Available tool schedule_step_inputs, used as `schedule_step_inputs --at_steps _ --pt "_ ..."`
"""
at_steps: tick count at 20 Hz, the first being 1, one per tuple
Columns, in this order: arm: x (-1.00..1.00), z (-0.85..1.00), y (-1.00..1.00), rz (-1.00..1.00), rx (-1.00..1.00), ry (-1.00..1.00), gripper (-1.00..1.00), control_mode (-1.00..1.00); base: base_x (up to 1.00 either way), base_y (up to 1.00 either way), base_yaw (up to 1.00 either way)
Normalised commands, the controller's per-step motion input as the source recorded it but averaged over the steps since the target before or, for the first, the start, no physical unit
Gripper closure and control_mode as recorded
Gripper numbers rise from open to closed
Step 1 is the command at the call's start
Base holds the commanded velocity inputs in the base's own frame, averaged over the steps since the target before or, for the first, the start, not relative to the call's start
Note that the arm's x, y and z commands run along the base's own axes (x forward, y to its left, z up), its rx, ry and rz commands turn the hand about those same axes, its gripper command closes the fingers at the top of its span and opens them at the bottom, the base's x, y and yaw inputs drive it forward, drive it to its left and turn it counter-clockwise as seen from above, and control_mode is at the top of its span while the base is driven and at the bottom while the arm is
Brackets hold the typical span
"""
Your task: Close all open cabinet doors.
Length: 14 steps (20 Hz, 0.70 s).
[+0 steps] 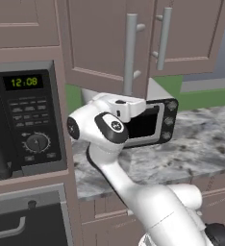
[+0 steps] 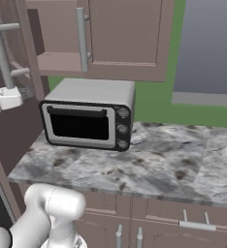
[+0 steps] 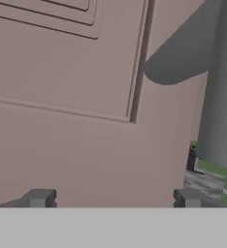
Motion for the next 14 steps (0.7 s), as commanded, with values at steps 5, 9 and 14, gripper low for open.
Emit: schedule_step_inputs --at_steps 5,9,14 --pt "0.53 0.0 -0.32 0.06 0.05 0.0 -1.0 -1.0 0.0 0.0 0.0" --pt "0.47 0.0 -0.31 0.09 0.04 -0.02 -1.0 -1.0 0.0 0.0 0.0" --pt "0.52 0.0 -0.34 0.11 0.05 -0.05 -1.0 -1.0 0.0 0.0 0.0"
